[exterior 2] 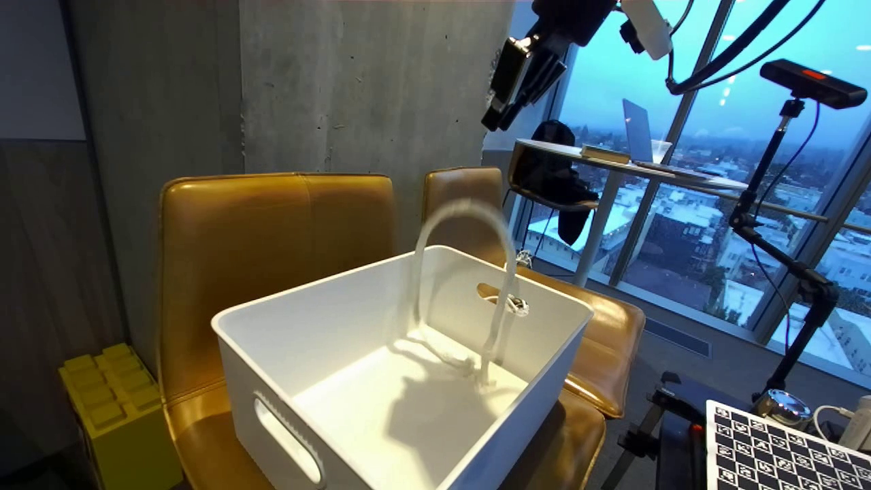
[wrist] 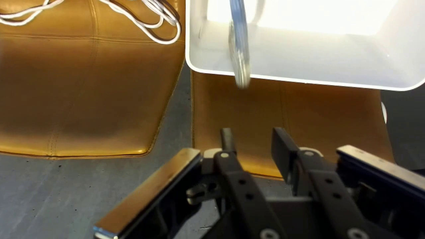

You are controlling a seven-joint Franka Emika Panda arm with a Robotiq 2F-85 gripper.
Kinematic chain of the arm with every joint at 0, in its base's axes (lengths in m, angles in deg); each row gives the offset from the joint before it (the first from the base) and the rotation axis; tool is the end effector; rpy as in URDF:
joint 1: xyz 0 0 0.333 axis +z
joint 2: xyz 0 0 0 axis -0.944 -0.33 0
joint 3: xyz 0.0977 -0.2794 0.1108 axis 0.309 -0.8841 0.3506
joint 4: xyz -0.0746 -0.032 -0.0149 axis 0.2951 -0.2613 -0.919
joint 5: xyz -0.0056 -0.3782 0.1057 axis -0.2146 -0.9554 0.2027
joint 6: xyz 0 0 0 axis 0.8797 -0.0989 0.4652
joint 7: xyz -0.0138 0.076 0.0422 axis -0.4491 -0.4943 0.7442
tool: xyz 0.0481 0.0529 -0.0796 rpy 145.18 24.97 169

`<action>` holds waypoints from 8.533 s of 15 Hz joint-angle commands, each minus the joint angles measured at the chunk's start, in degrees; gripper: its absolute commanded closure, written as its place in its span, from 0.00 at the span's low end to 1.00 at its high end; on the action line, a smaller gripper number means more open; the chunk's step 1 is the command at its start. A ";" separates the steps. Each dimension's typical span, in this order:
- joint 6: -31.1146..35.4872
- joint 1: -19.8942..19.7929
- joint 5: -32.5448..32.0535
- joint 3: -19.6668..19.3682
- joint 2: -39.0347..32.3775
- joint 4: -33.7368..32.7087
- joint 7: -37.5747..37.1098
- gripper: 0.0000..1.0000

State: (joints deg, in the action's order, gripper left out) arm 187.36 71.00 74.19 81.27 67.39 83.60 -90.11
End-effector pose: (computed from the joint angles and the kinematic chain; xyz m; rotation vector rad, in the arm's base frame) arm 0.5977 0.0282 0.4835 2.9914 0.0690 0.6946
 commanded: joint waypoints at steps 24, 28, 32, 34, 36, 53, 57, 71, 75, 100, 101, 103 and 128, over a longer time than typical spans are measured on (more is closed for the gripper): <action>18.09 -10.16 5.49 -12.39 -5.57 25.61 29.20 0.00; 19.44 -12.46 6.53 -10.75 -13.55 20.40 32.38 0.00; 19.23 -15.26 5.60 -8.22 -20.05 15.89 33.24 0.00; 19.00 -16.31 4.96 -6.92 -22.76 13.70 33.77 0.00; 18.21 -17.45 4.69 -5.46 -25.06 11.10 34.67 0.00; 16.89 -19.49 4.37 1.01 -38.06 0.35 34.23 0.00; 17.92 -18.09 4.18 1.08 -38.63 1.66 32.51 0.00; 16.61 -17.70 2.68 -2.32 -41.66 -2.12 30.16 0.86; 15.41 -17.79 3.17 -2.01 -38.39 -0.45 29.55 1.00; -15.27 -5.22 9.48 -2.38 8.21 -14.66 25.52 1.00; -16.95 -4.11 8.98 -1.95 8.26 -17.18 24.37 1.00; -19.23 -1.80 7.89 -0.79 7.23 -22.03 22.12 1.00; -25.03 -1.78 10.09 -4.93 6.79 -33.66 23.25 1.00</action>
State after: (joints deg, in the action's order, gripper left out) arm 165.75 70.38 81.71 78.35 73.79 54.45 -69.49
